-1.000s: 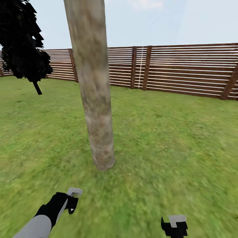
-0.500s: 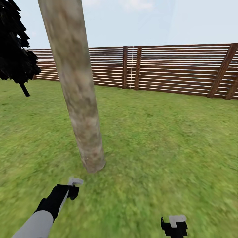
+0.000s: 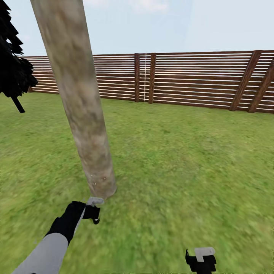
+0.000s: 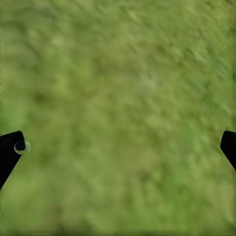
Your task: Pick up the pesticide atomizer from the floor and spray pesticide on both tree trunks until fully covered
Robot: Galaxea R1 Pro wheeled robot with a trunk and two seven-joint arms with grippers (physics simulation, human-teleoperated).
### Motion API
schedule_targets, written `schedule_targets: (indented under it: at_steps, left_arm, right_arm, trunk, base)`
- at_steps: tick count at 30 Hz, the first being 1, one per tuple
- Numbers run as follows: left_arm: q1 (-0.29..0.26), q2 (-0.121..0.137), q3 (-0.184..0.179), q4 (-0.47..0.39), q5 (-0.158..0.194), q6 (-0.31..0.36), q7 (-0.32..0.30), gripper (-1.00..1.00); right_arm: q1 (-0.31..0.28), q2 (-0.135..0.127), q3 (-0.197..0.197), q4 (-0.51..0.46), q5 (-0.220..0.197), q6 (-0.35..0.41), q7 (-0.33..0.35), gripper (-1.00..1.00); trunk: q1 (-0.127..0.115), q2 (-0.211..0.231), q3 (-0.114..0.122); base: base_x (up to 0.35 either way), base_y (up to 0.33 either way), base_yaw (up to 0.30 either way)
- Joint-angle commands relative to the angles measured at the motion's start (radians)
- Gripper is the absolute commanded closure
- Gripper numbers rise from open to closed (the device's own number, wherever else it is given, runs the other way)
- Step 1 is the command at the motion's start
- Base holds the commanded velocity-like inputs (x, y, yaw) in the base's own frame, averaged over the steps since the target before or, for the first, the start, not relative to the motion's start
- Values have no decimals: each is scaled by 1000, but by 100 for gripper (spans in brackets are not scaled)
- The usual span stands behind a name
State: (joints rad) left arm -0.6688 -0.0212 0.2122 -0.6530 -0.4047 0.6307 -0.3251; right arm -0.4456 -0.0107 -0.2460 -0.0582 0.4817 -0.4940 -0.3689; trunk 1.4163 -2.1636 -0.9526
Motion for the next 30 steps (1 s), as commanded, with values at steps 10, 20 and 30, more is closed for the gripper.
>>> schedule_targets:
  at_steps: [10,20,30]
  left_arm:
    - [-47,109,9,-1,-22,31,-15,100]
    - [-140,116,13,-1,-21,70,-15,100]
    - [-189,98,16,-83,-21,93,-15,100]
  right_arm:
    - [-1,-2,-7,1,11,-2,-4,-100]
    - [-1,-3,-7,1,11,-2,-4,-100]
    - [-1,-3,-7,1,11,-2,-4,-100]
  trunk:
    - [0,0,-1]
    - [0,0,-1]
    - [0,0,-1]
  base:
    - [-43,10,0]
    - [-52,13,0]
    - [0,0,0]
